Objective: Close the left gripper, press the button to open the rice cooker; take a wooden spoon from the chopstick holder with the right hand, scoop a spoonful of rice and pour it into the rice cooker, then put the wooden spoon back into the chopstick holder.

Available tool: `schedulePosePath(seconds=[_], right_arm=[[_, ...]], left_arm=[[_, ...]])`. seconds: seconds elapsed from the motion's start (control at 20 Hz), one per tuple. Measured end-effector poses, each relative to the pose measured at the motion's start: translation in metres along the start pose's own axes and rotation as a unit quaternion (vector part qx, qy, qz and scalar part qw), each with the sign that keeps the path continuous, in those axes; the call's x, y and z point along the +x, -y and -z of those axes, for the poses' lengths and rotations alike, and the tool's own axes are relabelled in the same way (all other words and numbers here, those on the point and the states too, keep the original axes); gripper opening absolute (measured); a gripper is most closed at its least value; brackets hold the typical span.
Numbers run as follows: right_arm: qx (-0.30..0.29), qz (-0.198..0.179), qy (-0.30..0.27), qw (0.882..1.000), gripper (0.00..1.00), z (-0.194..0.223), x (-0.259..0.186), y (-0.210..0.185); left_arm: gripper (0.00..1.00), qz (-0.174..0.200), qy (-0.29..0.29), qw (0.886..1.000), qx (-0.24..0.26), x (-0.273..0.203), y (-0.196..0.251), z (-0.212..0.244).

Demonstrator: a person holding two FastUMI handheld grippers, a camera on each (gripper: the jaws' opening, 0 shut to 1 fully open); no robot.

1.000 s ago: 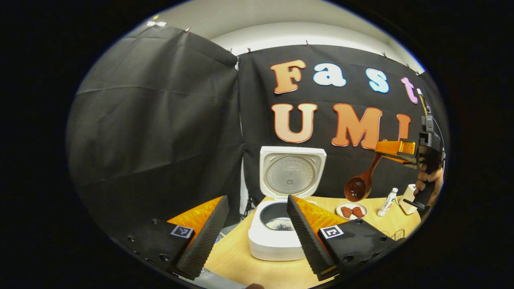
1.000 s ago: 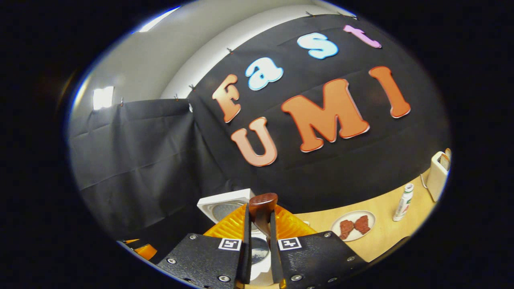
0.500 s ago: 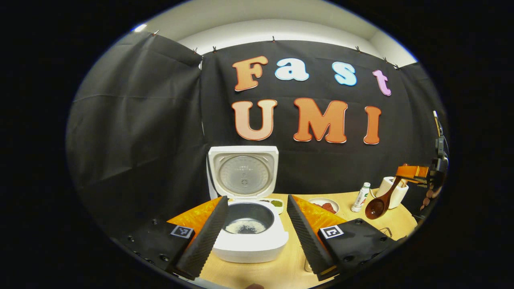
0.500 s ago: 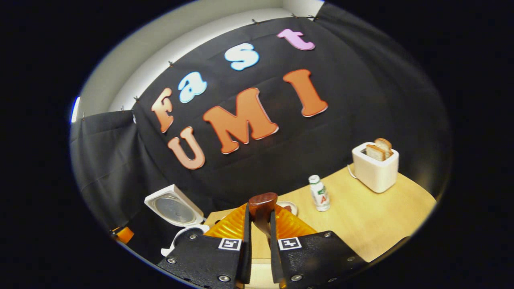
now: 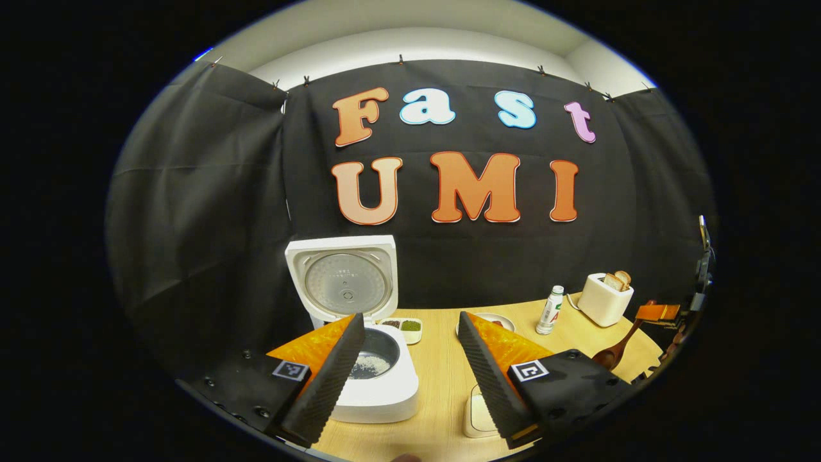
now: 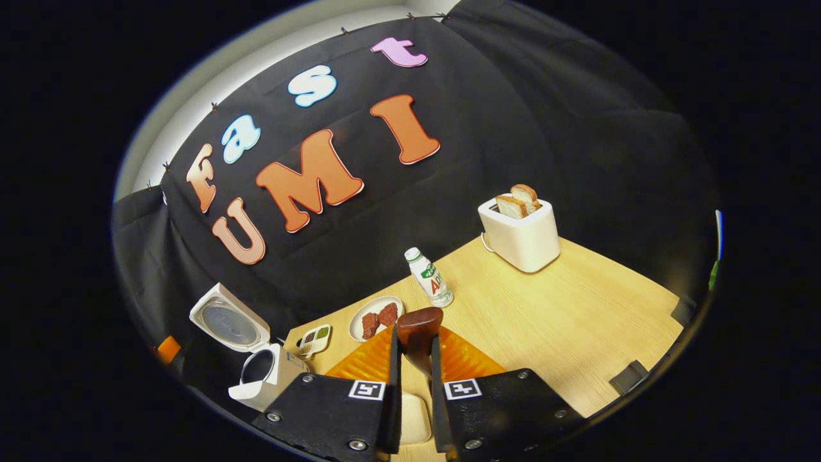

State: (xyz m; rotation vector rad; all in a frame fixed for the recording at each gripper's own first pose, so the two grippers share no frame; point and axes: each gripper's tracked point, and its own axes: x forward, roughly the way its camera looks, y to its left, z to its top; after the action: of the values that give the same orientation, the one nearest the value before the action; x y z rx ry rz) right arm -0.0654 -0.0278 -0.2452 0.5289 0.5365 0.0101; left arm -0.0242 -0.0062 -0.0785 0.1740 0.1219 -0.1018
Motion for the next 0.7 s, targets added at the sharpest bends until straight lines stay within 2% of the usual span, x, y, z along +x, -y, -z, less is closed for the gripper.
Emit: schedulePosePath(seconds=[0.45, 0.7], right_arm=[[0.057, 0.035, -0.036, 0.997, 0.19, 0.054, 0.021, 0.04], [0.115, 0.038, -0.024, 0.992, 0.21, 0.061, 0.022, 0.058]], left_arm=[[0.99, 0.01, 0.0, 1.0, 0.021, 0.005, 0.017, -0.005], [0.99, 0.006, -0.003, 1.0, 0.016, 0.009, 0.017, -0.003]])
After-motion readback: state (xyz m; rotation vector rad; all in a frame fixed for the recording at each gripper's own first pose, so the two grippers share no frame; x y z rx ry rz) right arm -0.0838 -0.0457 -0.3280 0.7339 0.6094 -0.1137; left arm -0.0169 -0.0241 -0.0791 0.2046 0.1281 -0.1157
